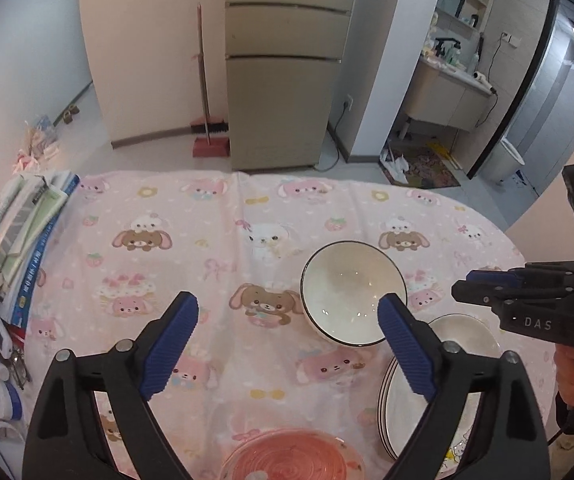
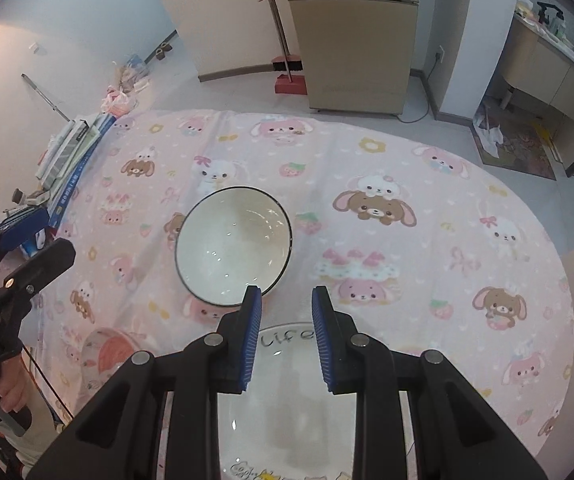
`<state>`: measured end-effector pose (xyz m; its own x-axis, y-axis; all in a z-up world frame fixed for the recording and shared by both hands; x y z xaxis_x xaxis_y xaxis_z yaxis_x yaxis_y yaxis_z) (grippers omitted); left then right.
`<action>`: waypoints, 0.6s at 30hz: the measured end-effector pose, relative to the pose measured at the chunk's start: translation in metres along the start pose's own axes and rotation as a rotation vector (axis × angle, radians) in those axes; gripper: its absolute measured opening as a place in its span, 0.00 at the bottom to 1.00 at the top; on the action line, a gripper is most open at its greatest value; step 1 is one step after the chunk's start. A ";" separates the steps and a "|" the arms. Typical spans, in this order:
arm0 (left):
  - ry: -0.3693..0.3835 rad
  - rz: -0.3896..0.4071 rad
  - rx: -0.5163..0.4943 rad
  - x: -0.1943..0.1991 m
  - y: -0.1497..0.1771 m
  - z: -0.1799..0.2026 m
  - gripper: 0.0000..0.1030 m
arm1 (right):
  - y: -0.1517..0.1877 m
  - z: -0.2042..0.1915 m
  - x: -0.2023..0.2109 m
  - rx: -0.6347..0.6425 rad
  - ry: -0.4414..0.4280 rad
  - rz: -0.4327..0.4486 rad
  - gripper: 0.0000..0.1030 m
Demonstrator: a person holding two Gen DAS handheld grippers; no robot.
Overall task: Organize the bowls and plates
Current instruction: 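Move both open tools to the white bowl and grip its rim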
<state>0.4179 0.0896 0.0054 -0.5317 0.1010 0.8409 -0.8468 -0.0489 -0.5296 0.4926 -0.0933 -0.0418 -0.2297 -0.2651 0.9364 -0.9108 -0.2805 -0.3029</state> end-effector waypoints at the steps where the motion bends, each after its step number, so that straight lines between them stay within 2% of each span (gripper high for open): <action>1: 0.008 -0.017 -0.001 -0.007 -0.002 0.000 0.88 | -0.002 0.001 -0.004 -0.003 -0.005 -0.011 0.27; 5: 0.006 -0.078 0.020 -0.031 -0.007 -0.002 0.87 | -0.017 0.002 -0.025 0.009 0.009 -0.038 0.27; 7: 0.010 -0.099 0.026 -0.041 -0.010 -0.003 0.82 | -0.023 0.002 -0.033 0.012 0.013 -0.048 0.27; 11: 0.012 -0.157 0.034 -0.063 -0.009 -0.005 0.55 | -0.032 0.002 -0.051 0.024 0.028 -0.078 0.27; 12: 0.026 -0.170 0.039 -0.068 -0.009 -0.005 0.51 | -0.032 0.002 -0.054 0.028 0.029 -0.084 0.27; 16: 0.064 -0.227 0.053 -0.091 -0.009 -0.003 0.49 | -0.036 -0.002 -0.069 0.046 0.035 -0.107 0.27; 18: 0.068 -0.251 0.064 -0.100 -0.008 -0.003 0.43 | -0.038 -0.004 -0.077 0.051 0.047 -0.115 0.27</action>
<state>0.4782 0.0826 -0.0745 -0.3046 0.1840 0.9345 -0.9523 -0.0765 -0.2954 0.5432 -0.0589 -0.1013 -0.1420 -0.1857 0.9723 -0.9136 -0.3536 -0.2009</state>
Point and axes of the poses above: each gripper's, at about its wrist camera, not at the fingertips, and x roughly against the way its jaws point, z to its right, y to its underside, the point moved 4 cm from there along -x, roughly the way its jaws point, and after that the axes turned 3 degrees about -z, right-handed, at the moved point
